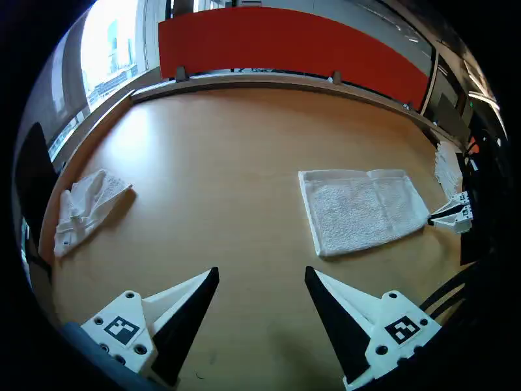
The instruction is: Fold towel
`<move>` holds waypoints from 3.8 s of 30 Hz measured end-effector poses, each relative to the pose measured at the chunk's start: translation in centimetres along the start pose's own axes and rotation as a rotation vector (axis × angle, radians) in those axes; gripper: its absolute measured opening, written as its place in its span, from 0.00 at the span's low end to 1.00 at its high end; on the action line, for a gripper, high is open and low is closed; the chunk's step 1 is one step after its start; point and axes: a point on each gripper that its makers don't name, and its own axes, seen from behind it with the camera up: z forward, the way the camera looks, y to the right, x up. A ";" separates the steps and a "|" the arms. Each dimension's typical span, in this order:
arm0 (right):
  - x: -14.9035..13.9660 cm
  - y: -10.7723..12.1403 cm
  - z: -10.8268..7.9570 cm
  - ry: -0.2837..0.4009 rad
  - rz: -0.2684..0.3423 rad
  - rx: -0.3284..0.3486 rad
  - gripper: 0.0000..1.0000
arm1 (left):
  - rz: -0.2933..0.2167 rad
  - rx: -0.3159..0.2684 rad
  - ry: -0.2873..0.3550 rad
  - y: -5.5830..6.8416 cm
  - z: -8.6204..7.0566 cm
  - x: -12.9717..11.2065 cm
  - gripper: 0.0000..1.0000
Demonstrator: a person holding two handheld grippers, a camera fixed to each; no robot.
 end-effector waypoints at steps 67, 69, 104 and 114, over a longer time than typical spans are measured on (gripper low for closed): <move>10.2 2.5 -10.1 0.213 -0.062 -0.133 0.10 | 0.020 -0.006 0.049 0.9 0.4 3.2 0.98; 10.3 2.0 -9.8 0.211 -0.071 -0.122 0.10 | 0.021 -0.006 0.051 0.9 0.4 3.3 0.98; 7.8 -7.6 -3.0 0.094 -0.104 0.116 0.64 | 0.001 0.021 0.041 -0.9 -0.1 2.2 0.98; 6.9 -5.8 -3.6 0.087 -0.064 0.082 0.70 | 0.000 0.022 0.042 -1.1 -0.1 2.4 0.98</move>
